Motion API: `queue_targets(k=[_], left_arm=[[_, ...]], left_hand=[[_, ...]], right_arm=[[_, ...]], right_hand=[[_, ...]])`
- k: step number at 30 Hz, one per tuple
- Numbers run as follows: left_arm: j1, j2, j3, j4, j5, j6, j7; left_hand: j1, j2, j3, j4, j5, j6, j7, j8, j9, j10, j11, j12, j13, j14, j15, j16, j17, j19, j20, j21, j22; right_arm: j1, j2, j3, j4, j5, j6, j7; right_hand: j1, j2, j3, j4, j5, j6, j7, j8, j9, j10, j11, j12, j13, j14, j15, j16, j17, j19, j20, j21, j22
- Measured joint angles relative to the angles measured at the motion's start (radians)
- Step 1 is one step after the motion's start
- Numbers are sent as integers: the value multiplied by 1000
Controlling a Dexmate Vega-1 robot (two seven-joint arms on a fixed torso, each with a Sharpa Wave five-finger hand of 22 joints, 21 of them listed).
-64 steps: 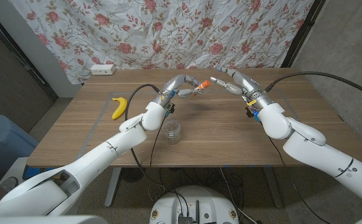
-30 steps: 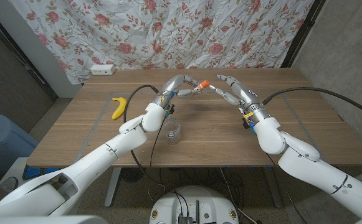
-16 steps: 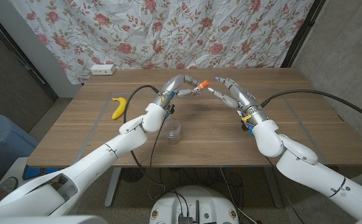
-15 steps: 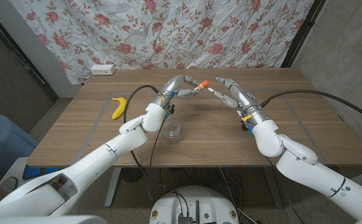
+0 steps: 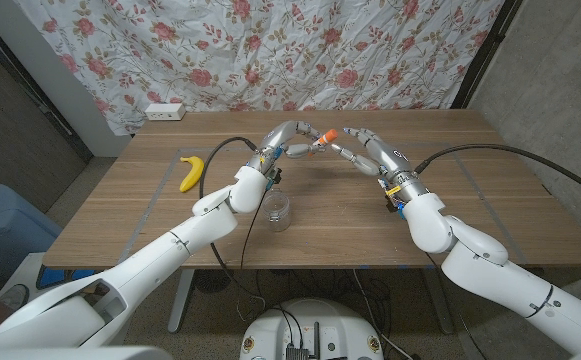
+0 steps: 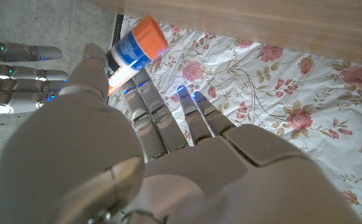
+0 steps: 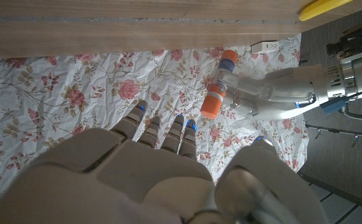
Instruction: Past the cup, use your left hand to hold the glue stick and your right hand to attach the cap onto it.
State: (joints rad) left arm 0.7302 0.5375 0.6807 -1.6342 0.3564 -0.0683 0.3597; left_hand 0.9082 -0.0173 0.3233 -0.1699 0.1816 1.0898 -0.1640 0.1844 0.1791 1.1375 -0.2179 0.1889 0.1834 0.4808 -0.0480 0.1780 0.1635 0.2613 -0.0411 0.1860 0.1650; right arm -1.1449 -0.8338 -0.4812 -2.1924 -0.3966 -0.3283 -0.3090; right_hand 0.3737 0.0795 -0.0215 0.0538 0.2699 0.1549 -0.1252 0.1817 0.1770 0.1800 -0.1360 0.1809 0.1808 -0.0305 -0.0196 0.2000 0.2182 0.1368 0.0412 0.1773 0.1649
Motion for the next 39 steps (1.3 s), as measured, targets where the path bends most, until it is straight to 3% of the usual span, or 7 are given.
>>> queue_targets(k=[39], left_arm=[[-5,-9,9,7,-1,-1,-5]], left_hand=[[0,0,0,0,0,0,0,0,0,3,-3,-1,0,0,0,0,0,0,0,0,0]], right_arm=[[16,2,-31,-16,-37,-22,26]], right_hand=[[-18,19,4,-4,-11,0,0,0,0,9,-9,0,0,0,0,0,0,0,0,4,0]])
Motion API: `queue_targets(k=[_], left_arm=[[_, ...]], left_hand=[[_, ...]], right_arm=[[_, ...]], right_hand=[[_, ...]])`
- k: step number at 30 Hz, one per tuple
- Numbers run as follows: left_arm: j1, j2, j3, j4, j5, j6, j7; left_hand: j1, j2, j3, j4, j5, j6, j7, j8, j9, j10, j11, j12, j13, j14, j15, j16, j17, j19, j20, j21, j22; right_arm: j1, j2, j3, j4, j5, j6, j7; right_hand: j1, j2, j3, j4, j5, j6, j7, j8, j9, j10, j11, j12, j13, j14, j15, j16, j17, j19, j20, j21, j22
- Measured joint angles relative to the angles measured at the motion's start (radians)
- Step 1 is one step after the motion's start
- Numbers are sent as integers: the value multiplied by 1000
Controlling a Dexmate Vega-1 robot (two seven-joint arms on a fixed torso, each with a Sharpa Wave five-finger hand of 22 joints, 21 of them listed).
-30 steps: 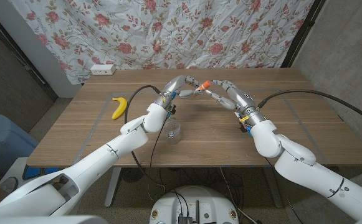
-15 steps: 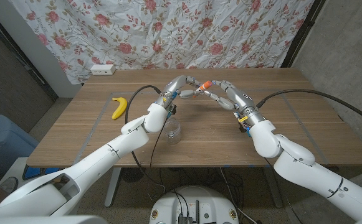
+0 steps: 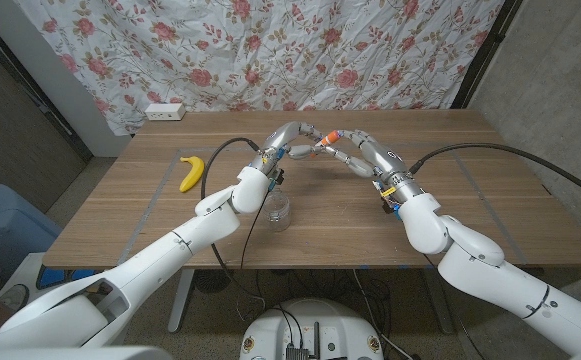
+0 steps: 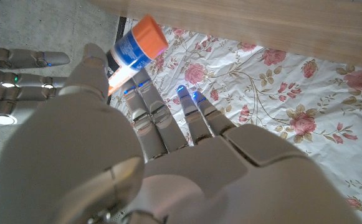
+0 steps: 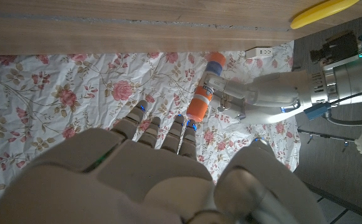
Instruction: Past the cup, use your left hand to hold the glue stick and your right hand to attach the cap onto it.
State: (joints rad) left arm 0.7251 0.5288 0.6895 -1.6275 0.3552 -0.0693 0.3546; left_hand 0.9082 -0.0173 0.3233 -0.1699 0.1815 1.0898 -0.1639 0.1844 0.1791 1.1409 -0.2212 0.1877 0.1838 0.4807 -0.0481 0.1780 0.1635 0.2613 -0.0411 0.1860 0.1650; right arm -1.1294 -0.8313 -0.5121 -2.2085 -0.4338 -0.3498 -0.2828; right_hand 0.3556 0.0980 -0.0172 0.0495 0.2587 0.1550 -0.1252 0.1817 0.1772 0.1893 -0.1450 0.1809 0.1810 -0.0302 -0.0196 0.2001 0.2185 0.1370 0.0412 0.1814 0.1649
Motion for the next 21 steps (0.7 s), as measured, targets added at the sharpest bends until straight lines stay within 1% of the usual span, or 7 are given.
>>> queue_targets(k=[2,4,21], left_arm=[[0,0,0,0,0,0,-1],[0,0,0,0,0,-1,-1],[4,0,1,-7,1,-1,-1]], left_hand=[[0,0,0,0,0,0,0,0,0,0,0,0,0,0,0,0,0,0,0,0,0],[0,0,0,0,0,0,0,0,0,0,0,-2,0,0,0,0,0,0,0,0,0],[0,0,0,0,0,0,0,0,0,-2,2,2,0,0,0,0,0,0,0,0,0]], right_arm=[[1,1,-2,0,-2,0,1],[2,1,-3,-1,-4,0,2],[3,0,-8,-8,-17,0,10]], right_hand=[[0,0,0,0,0,0,0,0,0,0,0,0,0,0,0,0,-2,0,0,0,0],[10,10,0,0,0,0,0,0,0,0,0,0,0,-4,-4,0,-5,0,0,0,0],[10,10,0,0,-4,5,-2,4,0,0,0,0,0,-4,-4,4,-5,0,0,0,0]])
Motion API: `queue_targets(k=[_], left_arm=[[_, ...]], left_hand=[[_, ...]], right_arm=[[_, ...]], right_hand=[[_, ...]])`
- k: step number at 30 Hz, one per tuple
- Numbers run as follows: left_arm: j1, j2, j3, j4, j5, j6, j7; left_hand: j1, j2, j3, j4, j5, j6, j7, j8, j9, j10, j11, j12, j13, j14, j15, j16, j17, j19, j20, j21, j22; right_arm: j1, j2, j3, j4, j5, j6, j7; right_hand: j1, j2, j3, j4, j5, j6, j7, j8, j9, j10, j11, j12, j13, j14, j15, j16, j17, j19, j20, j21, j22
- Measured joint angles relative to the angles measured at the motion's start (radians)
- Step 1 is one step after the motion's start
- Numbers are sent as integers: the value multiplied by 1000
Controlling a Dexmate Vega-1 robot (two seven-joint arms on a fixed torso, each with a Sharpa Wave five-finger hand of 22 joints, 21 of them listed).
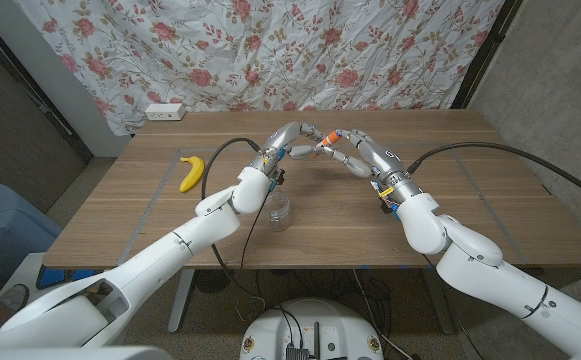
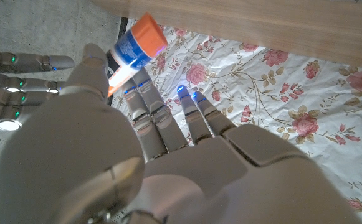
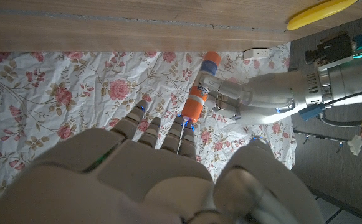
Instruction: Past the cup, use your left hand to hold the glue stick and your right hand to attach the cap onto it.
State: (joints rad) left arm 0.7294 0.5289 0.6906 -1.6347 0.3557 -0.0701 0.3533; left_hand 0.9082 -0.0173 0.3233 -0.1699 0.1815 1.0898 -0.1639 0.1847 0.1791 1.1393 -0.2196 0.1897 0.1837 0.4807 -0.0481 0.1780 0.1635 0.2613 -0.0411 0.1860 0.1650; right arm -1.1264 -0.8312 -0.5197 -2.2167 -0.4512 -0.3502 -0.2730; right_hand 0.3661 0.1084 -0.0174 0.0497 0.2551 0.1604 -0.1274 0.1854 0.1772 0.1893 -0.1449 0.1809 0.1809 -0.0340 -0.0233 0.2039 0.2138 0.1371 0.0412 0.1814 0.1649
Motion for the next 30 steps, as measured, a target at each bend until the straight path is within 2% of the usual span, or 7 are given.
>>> queue_targets(k=[21,30], left_arm=[[18,4,-5,-23,2,16,4],[28,7,-9,-37,2,29,7]], left_hand=[[0,0,0,0,-2,0,0,0,0,4,-4,0,0,0,0,0,0,0,0,0,0],[0,0,0,0,-1,4,4,0,0,9,-2,-1,0,0,0,0,0,0,0,0,0]], right_arm=[[0,-10,-12,-13,-32,-17,26],[0,-14,-20,-24,-50,-38,44]], right_hand=[[-8,8,4,-4,-4,19,4,8,-2,5,-5,4,-2,4,-4,0,0,0,0,0,0],[-12,12,9,0,-4,26,0,10,-3,15,-7,8,-2,4,-4,0,0,0,0,4,0]])
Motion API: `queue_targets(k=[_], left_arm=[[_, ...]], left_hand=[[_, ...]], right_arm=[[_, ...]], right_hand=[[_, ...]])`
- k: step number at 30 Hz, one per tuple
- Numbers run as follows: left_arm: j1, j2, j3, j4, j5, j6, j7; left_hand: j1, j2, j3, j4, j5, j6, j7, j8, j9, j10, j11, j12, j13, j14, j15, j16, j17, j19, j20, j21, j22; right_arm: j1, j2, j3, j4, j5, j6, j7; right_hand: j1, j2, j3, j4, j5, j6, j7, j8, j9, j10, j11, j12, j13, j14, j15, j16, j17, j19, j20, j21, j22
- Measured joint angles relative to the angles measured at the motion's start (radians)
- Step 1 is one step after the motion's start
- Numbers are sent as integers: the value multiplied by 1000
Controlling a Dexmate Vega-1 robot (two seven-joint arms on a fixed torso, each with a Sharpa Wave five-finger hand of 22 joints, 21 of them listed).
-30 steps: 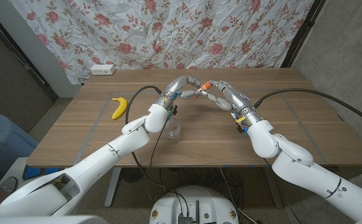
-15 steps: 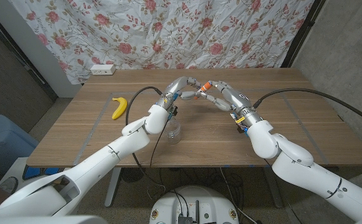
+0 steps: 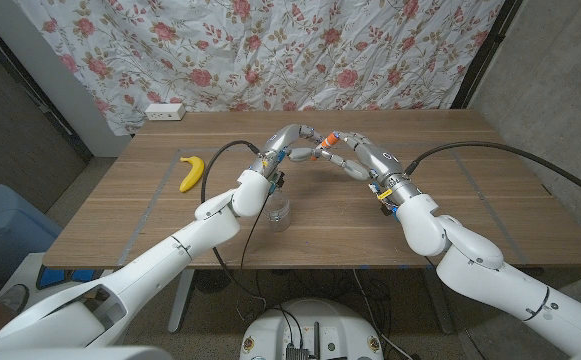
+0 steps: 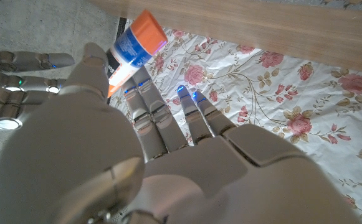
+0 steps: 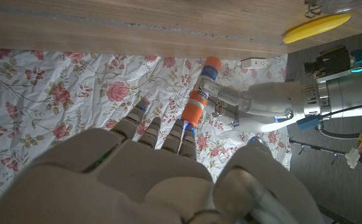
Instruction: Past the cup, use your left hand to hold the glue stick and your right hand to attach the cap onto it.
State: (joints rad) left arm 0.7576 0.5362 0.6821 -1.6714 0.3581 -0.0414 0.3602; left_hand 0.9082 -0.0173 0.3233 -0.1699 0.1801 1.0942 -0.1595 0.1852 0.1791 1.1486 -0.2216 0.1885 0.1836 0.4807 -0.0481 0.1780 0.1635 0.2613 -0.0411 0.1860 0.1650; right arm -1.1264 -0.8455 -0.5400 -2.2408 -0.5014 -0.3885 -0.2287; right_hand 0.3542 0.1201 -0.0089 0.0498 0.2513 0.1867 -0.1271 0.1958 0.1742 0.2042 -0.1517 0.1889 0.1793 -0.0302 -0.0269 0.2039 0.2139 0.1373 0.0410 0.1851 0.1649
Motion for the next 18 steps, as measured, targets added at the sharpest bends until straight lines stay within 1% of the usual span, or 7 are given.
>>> queue_targets(k=[4,5,12,14,15,16,18], left_arm=[[5,2,-2,-8,1,5,2],[6,3,-2,-10,1,6,3],[17,8,-7,-25,1,12,6],[20,9,-9,-29,1,13,6],[20,9,-9,-30,1,13,7],[21,10,-9,-32,1,13,7],[23,12,-10,-35,1,13,8]], left_hand=[[0,0,0,0,1,5,5,0,0,0,0,4,0,0,0,0,0,5,5,0,0],[0,0,0,0,1,5,5,0,0,0,0,4,0,0,0,0,0,5,5,0,0],[0,0,0,0,2,12,12,0,0,6,5,5,0,0,0,0,0,10,1,0,0],[0,0,0,0,2,12,12,0,0,6,5,5,1,0,0,0,0,11,0,0,0],[0,0,0,0,2,12,12,0,0,6,5,5,1,0,0,0,0,11,0,0,0],[0,0,0,0,1,12,12,0,0,5,5,4,1,0,0,0,0,11,0,0,0],[0,0,0,0,1,12,12,0,0,5,5,4,1,0,0,0,0,11,0,0,0]], right_arm=[[1,-1,-4,-3,-6,-6,9],[2,-2,-6,-4,-8,-8,11],[5,-5,-15,-13,-25,-25,27],[5,-6,-18,-16,-30,-29,31],[5,-6,-19,-16,-33,-31,33],[5,-6,-21,-18,-36,-33,35],[5,-7,-24,-21,-42,-36,38]], right_hand=[[0,0,0,0,-4,12,2,0,0,8,3,0,0,0,0,6,0,4,-4,0,0],[-8,7,0,0,-4,12,2,0,0,9,2,0,0,0,0,8,0,4,-3,0,0],[-14,3,0,0,-4,14,4,-1,0,9,2,0,0,4,-4,8,0,7,0,0,0],[-17,6,-2,7,-4,15,6,-1,0,13,1,0,0,6,-6,8,0,7,0,0,0],[-18,6,0,8,-4,17,7,-1,0,16,2,0,0,6,-6,8,0,7,0,0,0],[-28,-5,0,8,-4,19,5,-1,0,18,4,0,0,6,-6,8,0,7,0,0,0],[-28,-4,0,8,-4,21,3,-1,0,19,5,0,0,6,-6,8,0,7,0,0,0]])
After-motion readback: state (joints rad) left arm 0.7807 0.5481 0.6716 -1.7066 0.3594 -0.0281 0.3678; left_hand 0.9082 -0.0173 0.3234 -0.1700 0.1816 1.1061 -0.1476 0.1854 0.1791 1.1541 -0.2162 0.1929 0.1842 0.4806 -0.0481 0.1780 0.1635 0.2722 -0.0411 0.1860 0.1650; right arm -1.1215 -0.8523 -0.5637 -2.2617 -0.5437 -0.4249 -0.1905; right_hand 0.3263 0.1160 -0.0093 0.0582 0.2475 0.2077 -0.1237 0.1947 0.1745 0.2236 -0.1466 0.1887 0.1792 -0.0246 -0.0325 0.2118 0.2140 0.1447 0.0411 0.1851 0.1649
